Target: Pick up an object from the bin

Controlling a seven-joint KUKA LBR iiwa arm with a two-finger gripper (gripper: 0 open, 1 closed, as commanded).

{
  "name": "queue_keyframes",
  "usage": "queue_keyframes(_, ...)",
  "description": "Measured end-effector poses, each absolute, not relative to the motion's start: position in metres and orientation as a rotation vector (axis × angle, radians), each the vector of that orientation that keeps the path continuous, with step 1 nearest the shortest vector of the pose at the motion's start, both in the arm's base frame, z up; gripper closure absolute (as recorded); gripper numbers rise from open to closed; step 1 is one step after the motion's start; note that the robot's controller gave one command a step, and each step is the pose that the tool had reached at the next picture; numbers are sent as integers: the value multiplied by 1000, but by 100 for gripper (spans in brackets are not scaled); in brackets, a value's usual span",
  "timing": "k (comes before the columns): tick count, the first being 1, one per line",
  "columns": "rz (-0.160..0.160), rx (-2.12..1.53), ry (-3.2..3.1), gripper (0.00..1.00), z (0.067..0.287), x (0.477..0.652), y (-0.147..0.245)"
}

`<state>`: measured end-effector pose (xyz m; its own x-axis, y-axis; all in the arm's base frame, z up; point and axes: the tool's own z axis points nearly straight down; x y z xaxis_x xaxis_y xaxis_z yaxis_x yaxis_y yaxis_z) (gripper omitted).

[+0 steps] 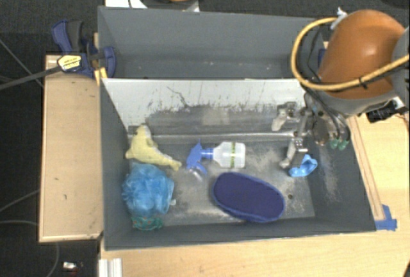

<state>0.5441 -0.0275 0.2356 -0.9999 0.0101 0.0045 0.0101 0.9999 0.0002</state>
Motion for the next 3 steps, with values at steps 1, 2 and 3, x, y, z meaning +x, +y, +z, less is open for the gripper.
queue_keyframes(1,0,-15,-3145,0,240,545,-27)
queue_keyframes(2,0,90,-3148,0,163,530,3)
queue_keyframes(3,4,328,-3141,0,161,508,54)
